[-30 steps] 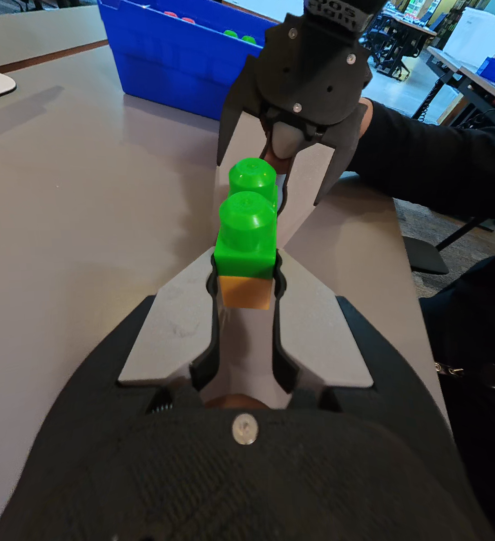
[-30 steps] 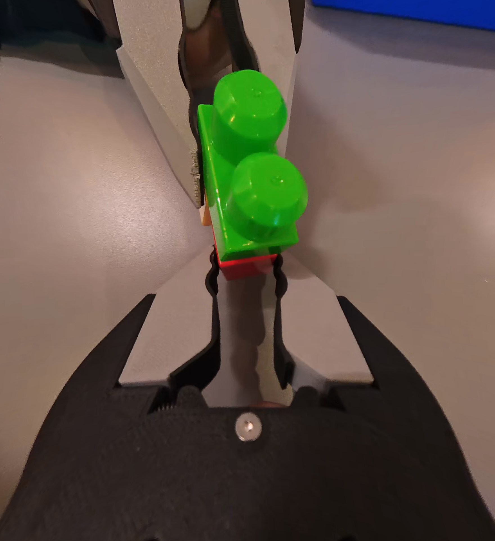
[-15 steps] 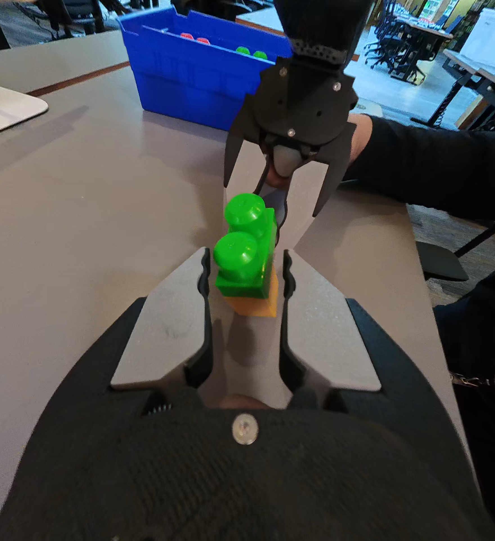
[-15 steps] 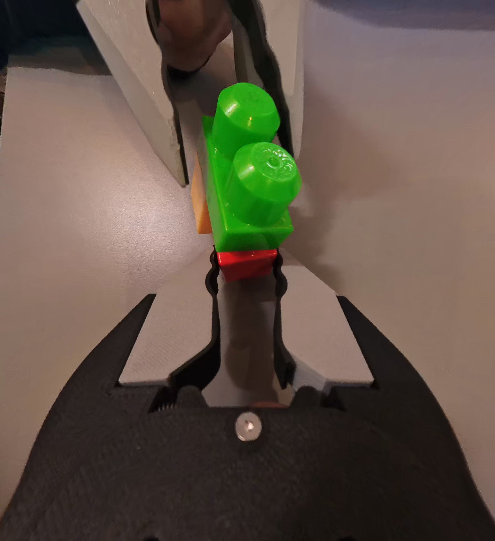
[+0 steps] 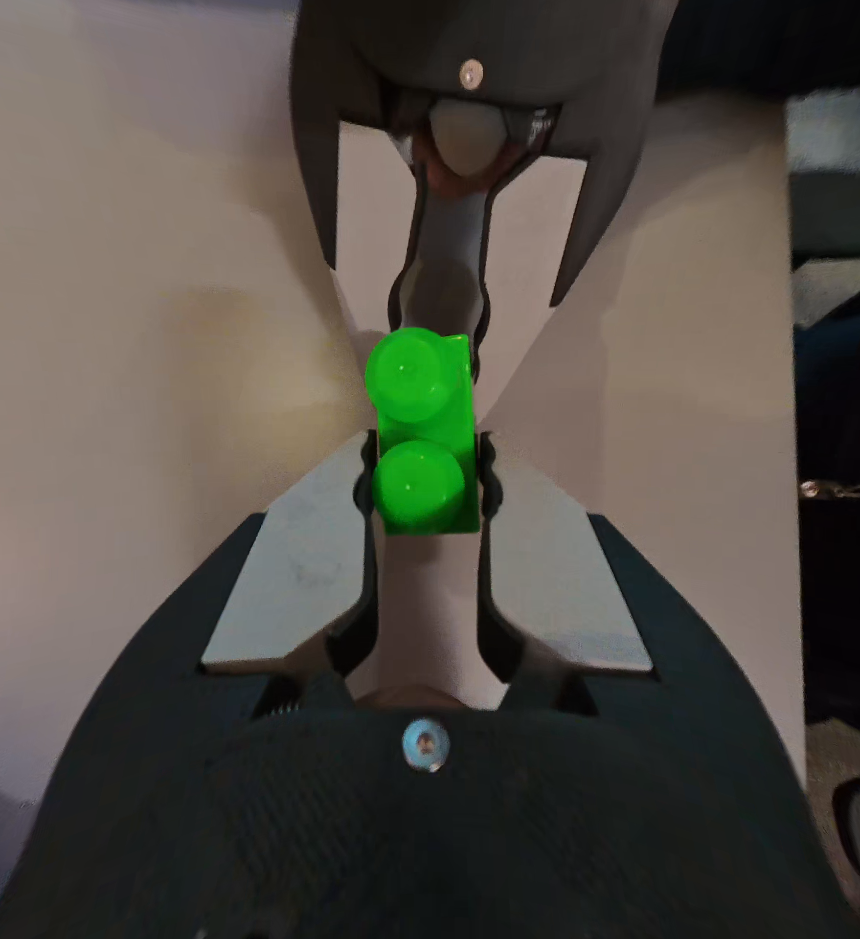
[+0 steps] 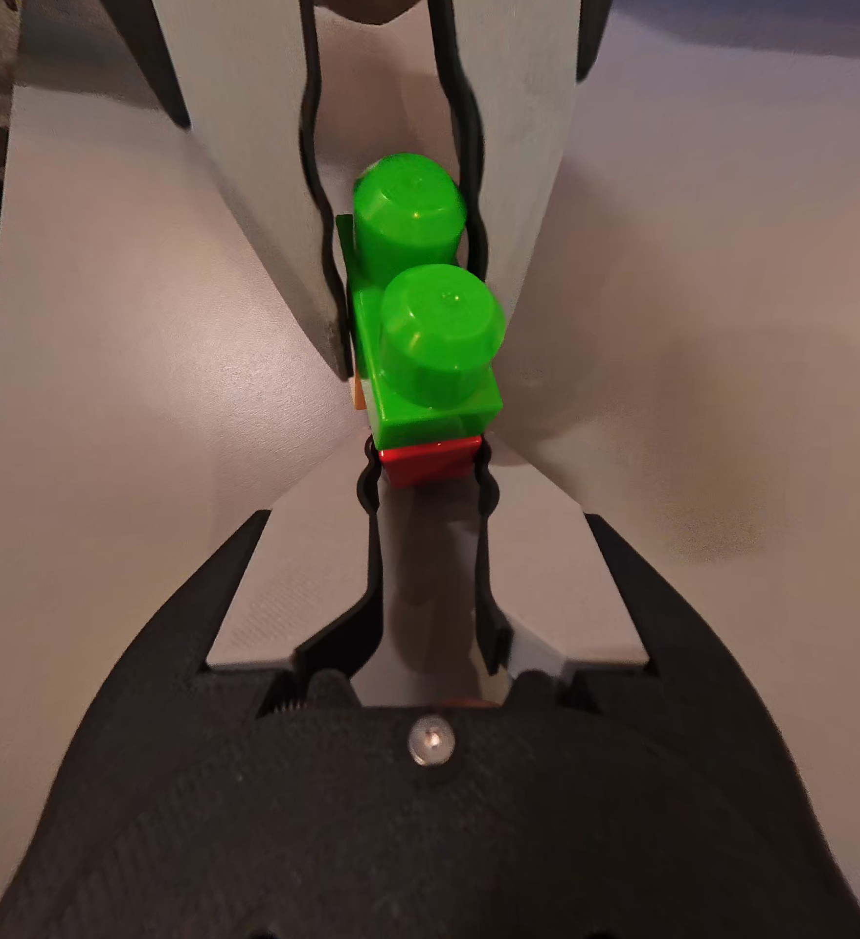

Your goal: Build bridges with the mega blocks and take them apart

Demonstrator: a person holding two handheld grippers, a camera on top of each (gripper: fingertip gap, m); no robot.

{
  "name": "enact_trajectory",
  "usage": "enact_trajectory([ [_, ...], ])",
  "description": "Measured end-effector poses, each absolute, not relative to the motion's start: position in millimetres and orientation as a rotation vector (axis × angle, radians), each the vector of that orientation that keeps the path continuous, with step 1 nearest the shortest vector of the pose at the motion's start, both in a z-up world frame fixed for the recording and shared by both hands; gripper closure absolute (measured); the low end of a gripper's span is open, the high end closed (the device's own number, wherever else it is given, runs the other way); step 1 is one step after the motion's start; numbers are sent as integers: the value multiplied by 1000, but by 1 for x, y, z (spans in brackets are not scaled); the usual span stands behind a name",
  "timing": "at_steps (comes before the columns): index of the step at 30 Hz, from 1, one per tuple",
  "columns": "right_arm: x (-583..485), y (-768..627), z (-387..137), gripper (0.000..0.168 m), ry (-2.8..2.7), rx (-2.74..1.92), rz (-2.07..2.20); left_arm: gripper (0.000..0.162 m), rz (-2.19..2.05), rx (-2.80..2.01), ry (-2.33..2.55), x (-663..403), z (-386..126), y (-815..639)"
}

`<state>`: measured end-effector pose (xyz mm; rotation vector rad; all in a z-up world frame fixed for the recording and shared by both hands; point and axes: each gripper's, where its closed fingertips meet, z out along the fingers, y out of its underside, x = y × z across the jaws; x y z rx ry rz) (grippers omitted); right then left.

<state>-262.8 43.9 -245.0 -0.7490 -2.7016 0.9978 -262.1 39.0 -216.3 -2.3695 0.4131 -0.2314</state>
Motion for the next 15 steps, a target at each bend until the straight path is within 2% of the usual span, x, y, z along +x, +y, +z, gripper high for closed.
enact_trajectory([
  [15, -258, 42, -245, 134, -2710, -717, 995, 125, -217, -2415, 412, -254, -195, 48],
])
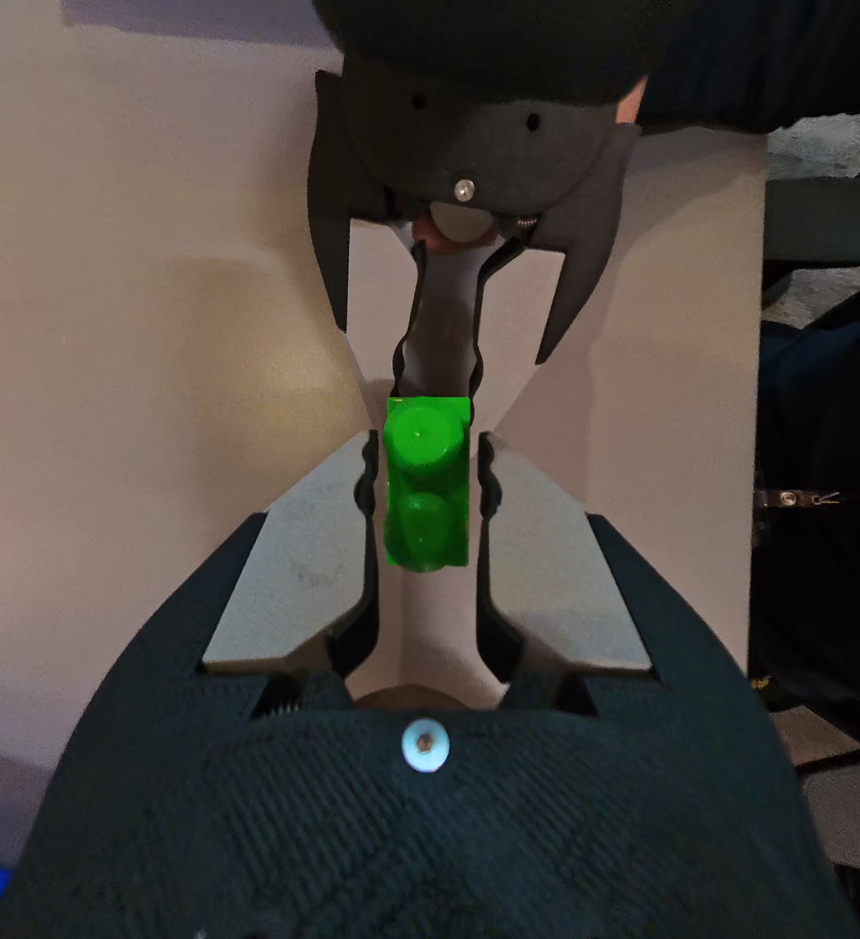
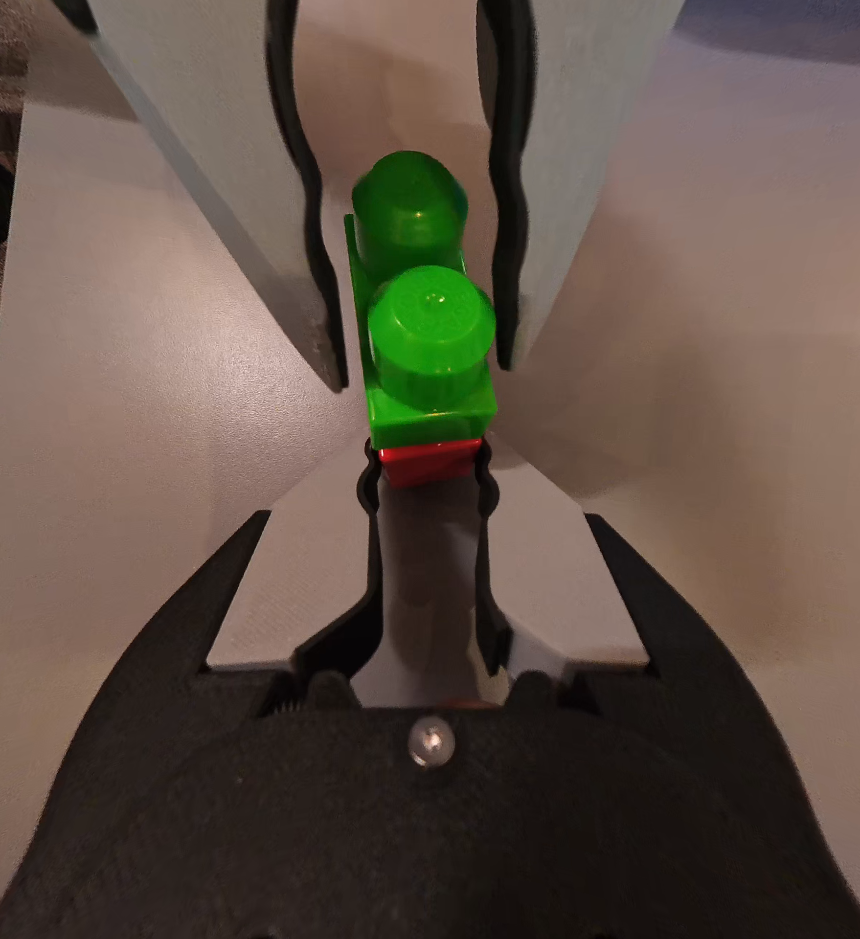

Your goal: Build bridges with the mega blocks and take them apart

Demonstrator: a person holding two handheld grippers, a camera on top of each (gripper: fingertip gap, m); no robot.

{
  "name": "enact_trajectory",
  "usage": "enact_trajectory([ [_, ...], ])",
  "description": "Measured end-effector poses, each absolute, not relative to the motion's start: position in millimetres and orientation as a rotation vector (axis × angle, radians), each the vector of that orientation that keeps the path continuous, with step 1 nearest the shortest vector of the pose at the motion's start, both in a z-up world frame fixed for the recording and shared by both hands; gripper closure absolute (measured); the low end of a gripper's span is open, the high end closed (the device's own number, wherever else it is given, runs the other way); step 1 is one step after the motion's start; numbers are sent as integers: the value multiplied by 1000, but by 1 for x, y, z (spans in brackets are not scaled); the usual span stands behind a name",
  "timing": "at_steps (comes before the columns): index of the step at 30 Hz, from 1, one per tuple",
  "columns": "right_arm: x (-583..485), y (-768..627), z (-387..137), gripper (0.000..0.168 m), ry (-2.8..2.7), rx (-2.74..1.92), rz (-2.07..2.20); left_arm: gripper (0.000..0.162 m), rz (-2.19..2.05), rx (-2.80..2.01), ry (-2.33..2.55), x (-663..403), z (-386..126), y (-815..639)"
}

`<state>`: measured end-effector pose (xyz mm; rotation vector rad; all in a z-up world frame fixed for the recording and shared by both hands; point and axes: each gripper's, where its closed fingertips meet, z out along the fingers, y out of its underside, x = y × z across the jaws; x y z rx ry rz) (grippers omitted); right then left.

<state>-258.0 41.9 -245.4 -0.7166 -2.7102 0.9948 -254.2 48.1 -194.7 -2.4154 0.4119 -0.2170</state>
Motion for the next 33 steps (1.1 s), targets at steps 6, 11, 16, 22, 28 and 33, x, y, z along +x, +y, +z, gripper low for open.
enact_trajectory([
  [6, -258, 41, -247, 134, -2716, -723, 1012, 129, -174, -2478, 461, -254, -207, 49],
  [11, -257, 41, -248, 134, -2717, -715, 1000, 127, -215, -2474, 456, -251, -202, 48],
  [16, -258, 41, -248, 135, -2717, -721, 1008, 130, -204, -2470, 447, -253, -202, 49],
  [22, -260, 40, -247, 134, -2697, -735, 1041, 130, -240, -2440, 417, -255, -202, 47],
  [28, -262, 35, -248, 131, -2701, -790, 1160, 130, -273, -2378, 386, -258, -201, 42],
  [33, -266, 31, -247, 130, -2679, -810, 1243, 131, -282, -2329, 360, -262, -200, 38],
])
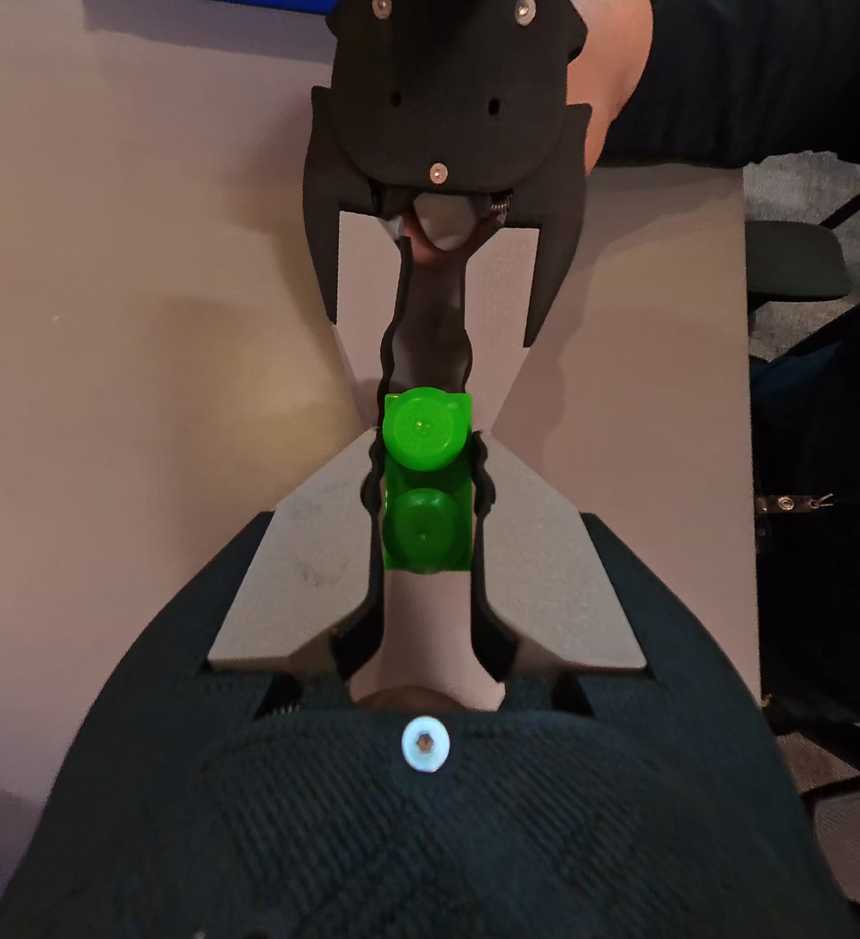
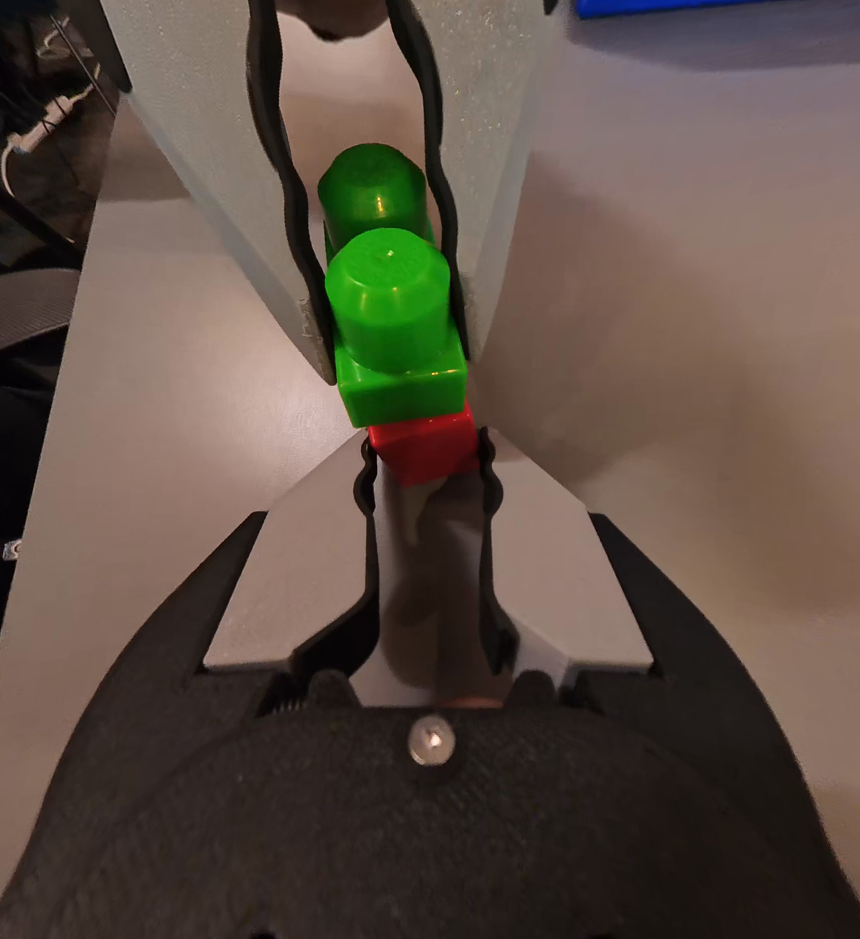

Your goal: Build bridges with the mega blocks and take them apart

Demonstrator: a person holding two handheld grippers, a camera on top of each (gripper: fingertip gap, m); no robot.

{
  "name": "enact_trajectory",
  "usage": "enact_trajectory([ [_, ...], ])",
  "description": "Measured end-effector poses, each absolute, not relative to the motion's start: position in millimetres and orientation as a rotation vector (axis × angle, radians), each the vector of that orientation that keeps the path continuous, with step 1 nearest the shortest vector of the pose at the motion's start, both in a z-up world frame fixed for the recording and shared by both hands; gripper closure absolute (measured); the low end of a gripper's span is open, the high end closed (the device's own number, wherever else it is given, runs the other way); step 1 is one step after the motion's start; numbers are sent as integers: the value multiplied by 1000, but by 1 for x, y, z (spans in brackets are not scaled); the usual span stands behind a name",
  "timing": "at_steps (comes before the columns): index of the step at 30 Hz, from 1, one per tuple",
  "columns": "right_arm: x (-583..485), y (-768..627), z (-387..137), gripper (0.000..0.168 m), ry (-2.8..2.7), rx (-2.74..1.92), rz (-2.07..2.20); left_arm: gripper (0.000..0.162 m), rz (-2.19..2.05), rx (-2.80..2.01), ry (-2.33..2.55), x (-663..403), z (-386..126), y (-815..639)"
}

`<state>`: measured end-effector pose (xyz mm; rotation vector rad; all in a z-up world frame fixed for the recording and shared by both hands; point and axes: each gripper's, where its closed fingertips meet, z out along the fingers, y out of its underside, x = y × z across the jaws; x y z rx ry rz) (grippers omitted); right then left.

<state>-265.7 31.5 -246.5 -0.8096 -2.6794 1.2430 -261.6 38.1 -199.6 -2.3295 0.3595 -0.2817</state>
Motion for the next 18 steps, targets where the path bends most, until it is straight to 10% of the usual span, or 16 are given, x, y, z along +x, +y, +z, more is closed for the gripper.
enact_trajectory([
  [18, -264, 20, -238, 135, -2643, -663, 1169, 130, -299, -2244, 356, -259, -193, 25],
])
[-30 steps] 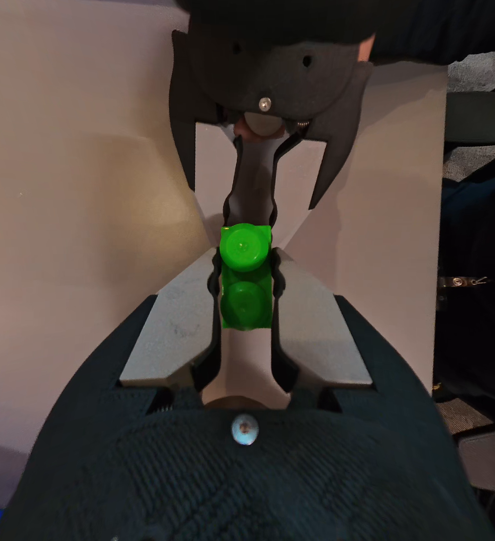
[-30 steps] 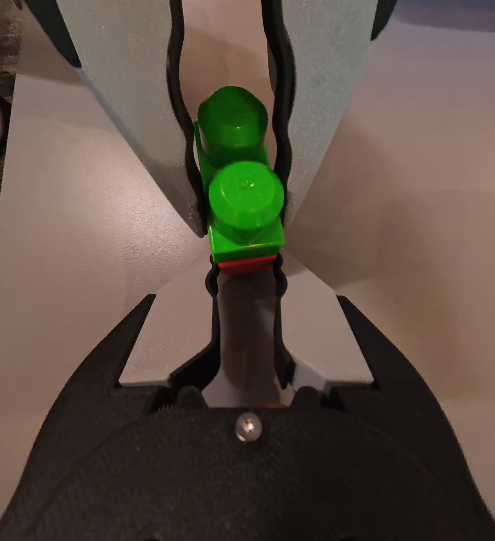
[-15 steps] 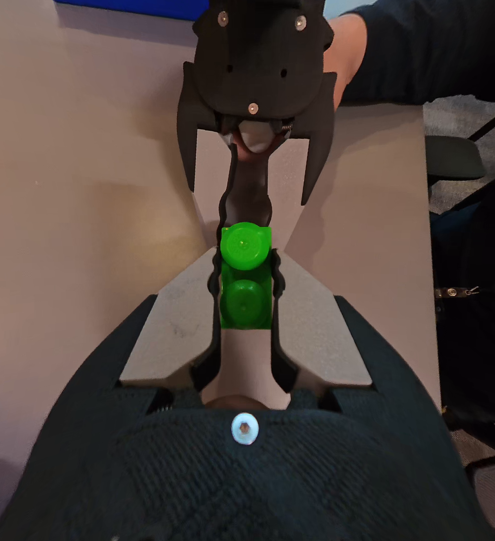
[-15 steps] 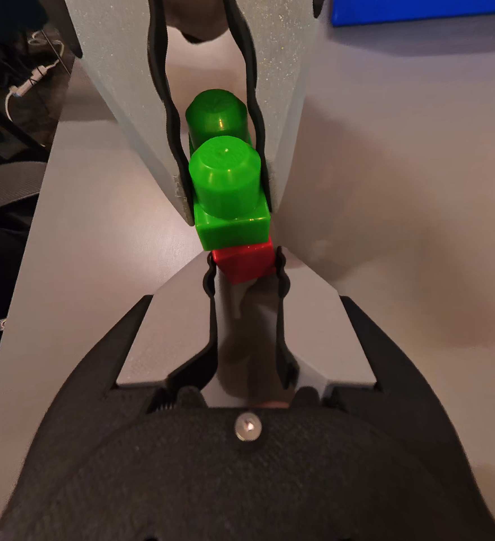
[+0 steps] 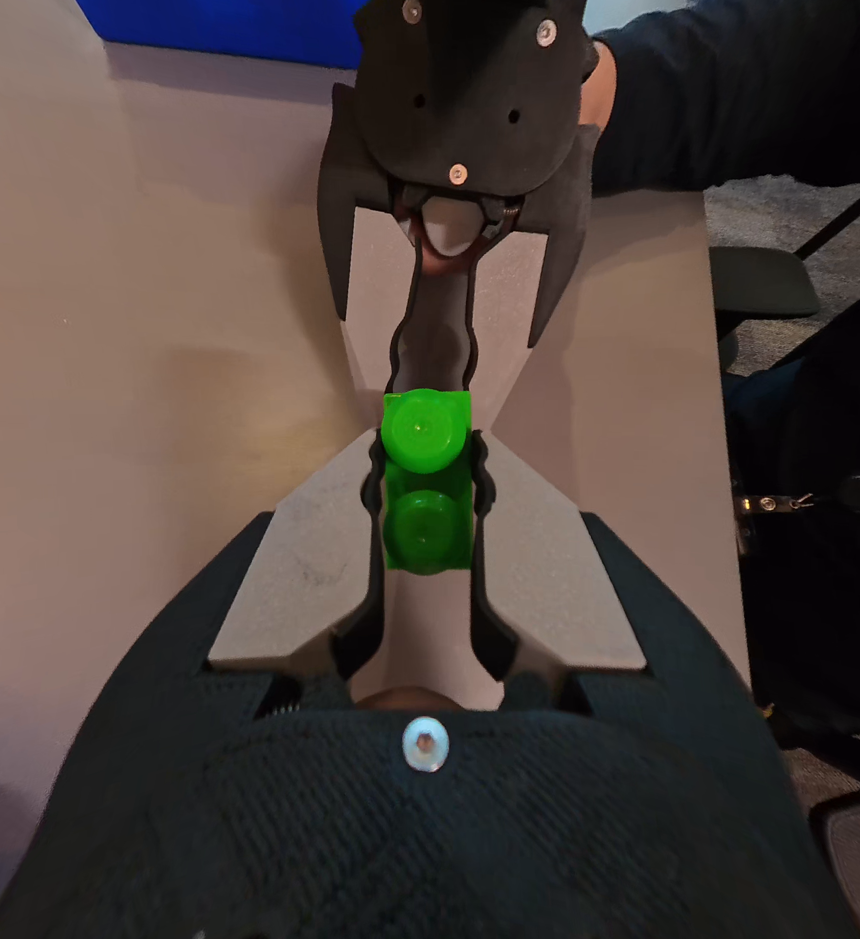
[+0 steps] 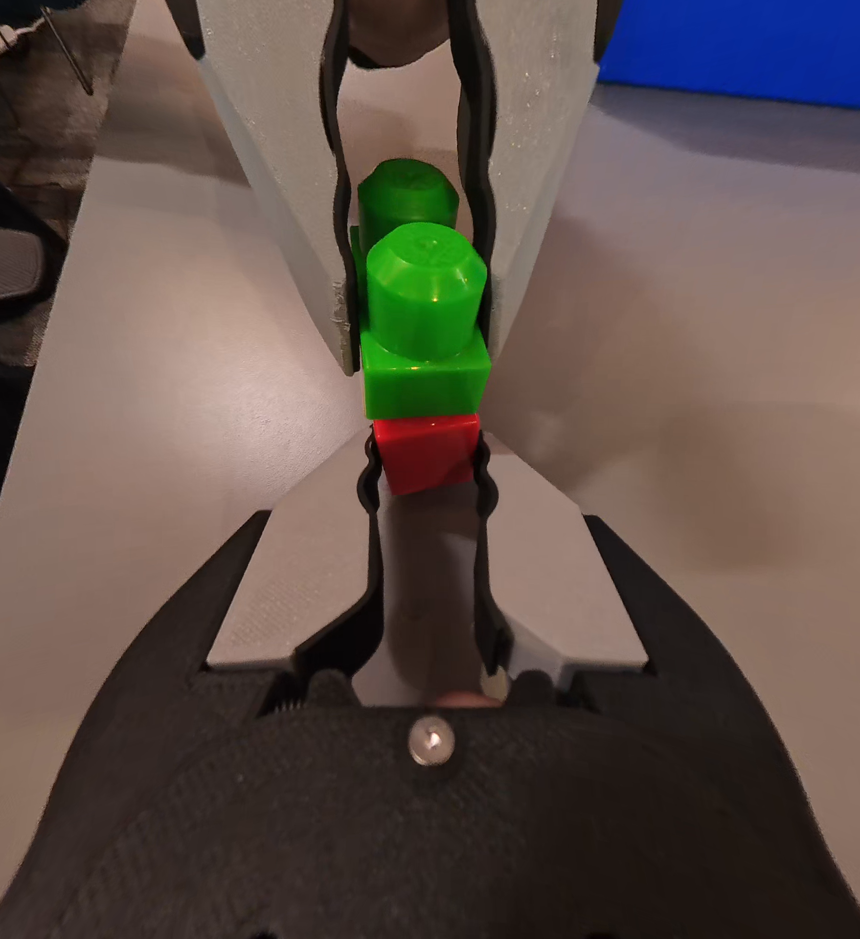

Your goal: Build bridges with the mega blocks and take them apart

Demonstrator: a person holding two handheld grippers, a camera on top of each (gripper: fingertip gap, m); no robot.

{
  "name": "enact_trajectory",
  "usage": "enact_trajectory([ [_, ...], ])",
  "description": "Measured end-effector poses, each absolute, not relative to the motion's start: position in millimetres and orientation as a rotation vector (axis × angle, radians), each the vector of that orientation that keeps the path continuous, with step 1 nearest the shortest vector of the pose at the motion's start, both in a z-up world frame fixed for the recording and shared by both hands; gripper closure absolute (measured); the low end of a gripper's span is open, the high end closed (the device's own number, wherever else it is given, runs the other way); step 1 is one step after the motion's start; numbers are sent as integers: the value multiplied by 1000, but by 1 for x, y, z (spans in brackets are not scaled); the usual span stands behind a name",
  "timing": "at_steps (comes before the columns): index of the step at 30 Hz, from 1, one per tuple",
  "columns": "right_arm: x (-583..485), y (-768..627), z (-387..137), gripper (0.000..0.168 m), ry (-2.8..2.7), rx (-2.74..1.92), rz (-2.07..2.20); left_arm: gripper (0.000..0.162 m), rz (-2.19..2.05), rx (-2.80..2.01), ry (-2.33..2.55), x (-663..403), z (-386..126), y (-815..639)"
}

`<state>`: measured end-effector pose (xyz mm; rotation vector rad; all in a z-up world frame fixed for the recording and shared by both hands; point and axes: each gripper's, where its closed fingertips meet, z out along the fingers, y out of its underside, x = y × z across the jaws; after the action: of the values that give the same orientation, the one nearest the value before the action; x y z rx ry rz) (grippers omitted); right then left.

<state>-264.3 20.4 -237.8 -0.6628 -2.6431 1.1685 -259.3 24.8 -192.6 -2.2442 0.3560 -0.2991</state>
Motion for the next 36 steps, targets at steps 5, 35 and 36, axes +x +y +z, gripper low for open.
enact_trajectory([
  [5, -263, 21, -215, 135, -2593, -716, 1315, 130, -311, -2166, 326, -263, -172, 24],
  [35, -272, 62, -173, 154, -2385, -809, 1521, 131, -381, -2123, 251, -263, -213, 30],
  [36, -272, 66, -173, 150, -2386, -811, 1517, 131, -370, -2124, 247, -265, -213, 28],
])
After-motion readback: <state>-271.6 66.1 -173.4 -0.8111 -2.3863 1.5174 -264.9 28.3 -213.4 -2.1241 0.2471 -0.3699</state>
